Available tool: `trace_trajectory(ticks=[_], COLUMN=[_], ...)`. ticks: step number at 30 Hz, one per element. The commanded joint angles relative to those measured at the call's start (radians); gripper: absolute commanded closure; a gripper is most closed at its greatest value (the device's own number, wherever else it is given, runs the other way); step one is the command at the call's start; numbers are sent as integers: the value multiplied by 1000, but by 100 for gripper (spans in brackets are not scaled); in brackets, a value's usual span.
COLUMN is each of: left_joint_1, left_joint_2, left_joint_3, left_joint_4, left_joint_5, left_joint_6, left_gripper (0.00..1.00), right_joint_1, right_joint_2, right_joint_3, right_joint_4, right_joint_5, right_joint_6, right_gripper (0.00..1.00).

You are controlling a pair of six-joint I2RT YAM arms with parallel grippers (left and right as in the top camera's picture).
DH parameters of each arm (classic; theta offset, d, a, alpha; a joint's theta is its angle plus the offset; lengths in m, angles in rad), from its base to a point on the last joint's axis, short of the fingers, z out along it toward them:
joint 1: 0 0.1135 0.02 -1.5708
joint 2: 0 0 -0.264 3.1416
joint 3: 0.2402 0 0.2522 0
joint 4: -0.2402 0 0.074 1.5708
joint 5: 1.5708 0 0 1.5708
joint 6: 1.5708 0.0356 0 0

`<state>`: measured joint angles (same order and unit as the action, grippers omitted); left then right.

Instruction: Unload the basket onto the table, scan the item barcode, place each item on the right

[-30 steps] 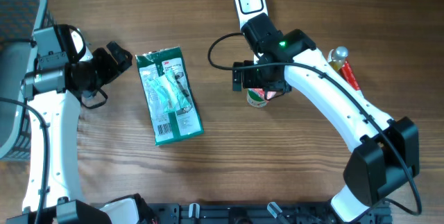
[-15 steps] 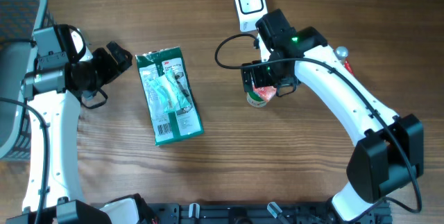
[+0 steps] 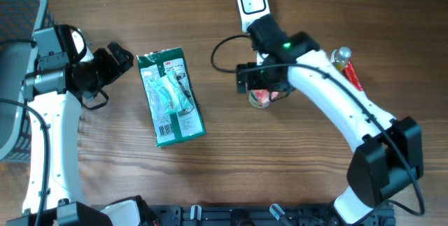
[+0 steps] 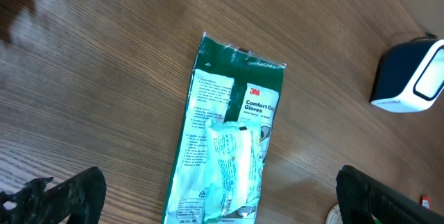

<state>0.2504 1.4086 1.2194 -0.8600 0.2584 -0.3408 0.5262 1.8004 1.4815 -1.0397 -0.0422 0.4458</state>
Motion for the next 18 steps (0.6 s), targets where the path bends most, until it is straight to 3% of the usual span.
trace_trajectory(ticks=[1, 5, 18], left_joint_1=[-2, -2, -2], left_joint_2=[-5, -5, -5], left_joint_3=[8, 8, 8], left_joint_4=[2, 3, 3], left_joint_5=[-6, -6, -6], left_joint_6=[20, 20, 20], left_gripper=[0, 0, 0], right_joint_1=[47, 50, 60], right_joint_2=[-22, -22, -18], right_joint_3=[-5, -5, -36], right_joint_4=[-24, -38, -5], right_joint_5=[205, 229, 198], right_joint_6=[177, 257, 50], right_gripper=[0, 0, 0])
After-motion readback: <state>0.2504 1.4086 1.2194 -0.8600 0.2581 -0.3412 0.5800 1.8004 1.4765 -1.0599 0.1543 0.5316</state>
